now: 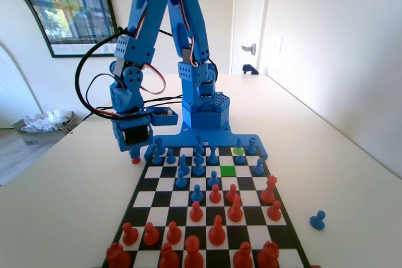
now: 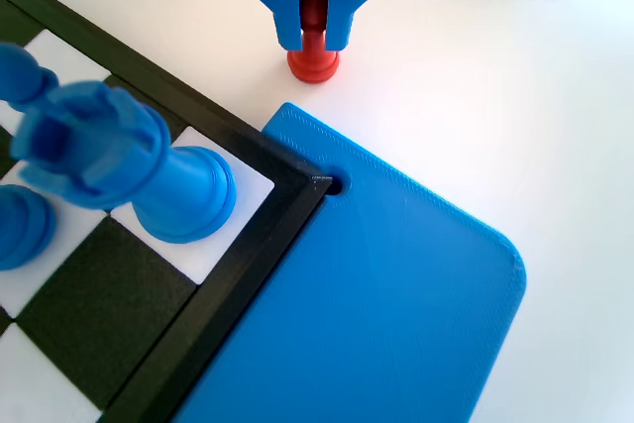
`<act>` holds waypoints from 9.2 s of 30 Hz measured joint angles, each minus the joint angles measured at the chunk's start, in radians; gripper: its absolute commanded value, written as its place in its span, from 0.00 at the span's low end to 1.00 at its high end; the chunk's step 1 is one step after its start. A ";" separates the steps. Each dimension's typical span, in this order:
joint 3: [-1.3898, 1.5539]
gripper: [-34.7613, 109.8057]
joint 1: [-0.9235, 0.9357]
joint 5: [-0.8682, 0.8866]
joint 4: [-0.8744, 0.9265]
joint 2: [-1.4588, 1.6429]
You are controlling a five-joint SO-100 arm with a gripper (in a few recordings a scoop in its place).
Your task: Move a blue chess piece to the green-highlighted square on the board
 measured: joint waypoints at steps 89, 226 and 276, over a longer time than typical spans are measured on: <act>0.155 0.25 -1.108 0.762 0.555 0.821; 0.359 0.30 -1.261 0.787 0.290 0.584; 0.362 0.25 -1.235 0.738 0.285 0.552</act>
